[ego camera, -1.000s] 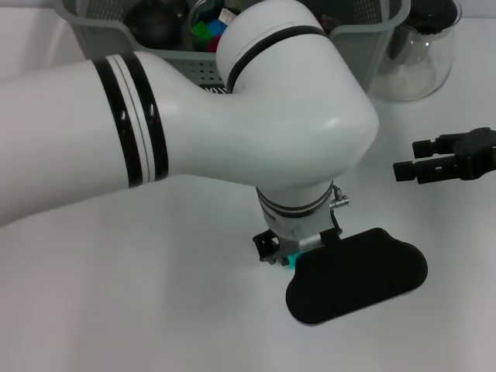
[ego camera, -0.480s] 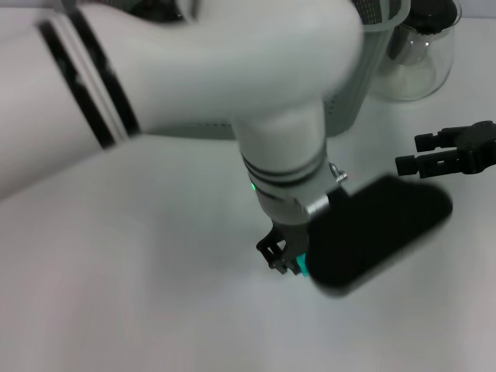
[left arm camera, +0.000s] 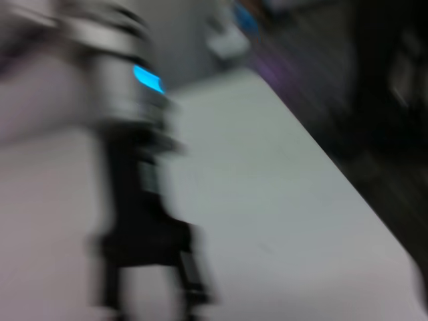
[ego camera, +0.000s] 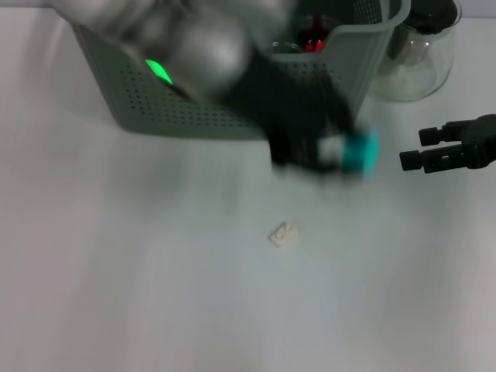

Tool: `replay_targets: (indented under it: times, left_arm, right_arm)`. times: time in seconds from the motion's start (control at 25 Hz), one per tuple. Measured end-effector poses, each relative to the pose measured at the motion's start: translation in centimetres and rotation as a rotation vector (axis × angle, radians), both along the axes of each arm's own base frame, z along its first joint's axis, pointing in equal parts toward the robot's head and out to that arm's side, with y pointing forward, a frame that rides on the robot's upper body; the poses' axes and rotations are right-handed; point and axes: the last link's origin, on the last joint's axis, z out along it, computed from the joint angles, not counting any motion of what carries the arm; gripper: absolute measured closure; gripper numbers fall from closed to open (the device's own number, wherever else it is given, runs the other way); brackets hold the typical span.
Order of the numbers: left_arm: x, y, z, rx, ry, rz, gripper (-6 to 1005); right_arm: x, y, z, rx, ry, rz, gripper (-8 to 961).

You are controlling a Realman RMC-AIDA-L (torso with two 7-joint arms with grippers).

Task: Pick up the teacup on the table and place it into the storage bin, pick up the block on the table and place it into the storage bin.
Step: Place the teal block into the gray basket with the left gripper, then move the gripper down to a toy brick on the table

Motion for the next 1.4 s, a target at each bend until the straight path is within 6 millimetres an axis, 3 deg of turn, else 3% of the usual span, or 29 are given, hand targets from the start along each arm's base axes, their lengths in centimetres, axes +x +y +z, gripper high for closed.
replay_targets:
  times: [0.08,0.24,0.32,0.44,0.64,0.84,1.28,1.4]
  left_arm:
    - [-0.7,1.9,3.4,0.107,-0.134,0.151,577]
    - [-2.0,5.1,7.3,0.304,-0.243,0.337,573]
    - [-2.5,7.0,8.3,0.405,-0.253,0.426,570]
    - [-3.3,9.9,8.4,0.534,-0.221,0.541,567]
    - [-4.6,13.2,6.4,0.65,-0.104,0.711,562]
    - [-5.2,13.9,4.9,0.668,-0.016,0.776,557]
    - [-5.5,13.9,5.1,0.679,-0.029,0.809,546]
    - [-5.1,13.4,6.4,0.674,-0.066,0.81,438]
  right_arm:
    - [-0.1,0.1,0.0,0.0,-0.002,0.006,38]
    - [-0.3,0.1,-0.2,-0.002,-0.003,0.023,38]
    - [-0.4,0.1,-0.3,-0.002,-0.004,0.032,38]
    - [-0.4,0.1,-0.4,0.0,-0.003,0.045,37]
    - [-0.4,0.1,-0.5,-0.001,-0.007,0.058,37]
    - [-0.1,-0.1,-0.4,0.003,-0.01,0.06,37]
    - [0.0,-0.2,-0.4,0.007,-0.014,0.075,38]
    - [-0.1,-0.1,-0.5,0.004,-0.016,0.081,38]
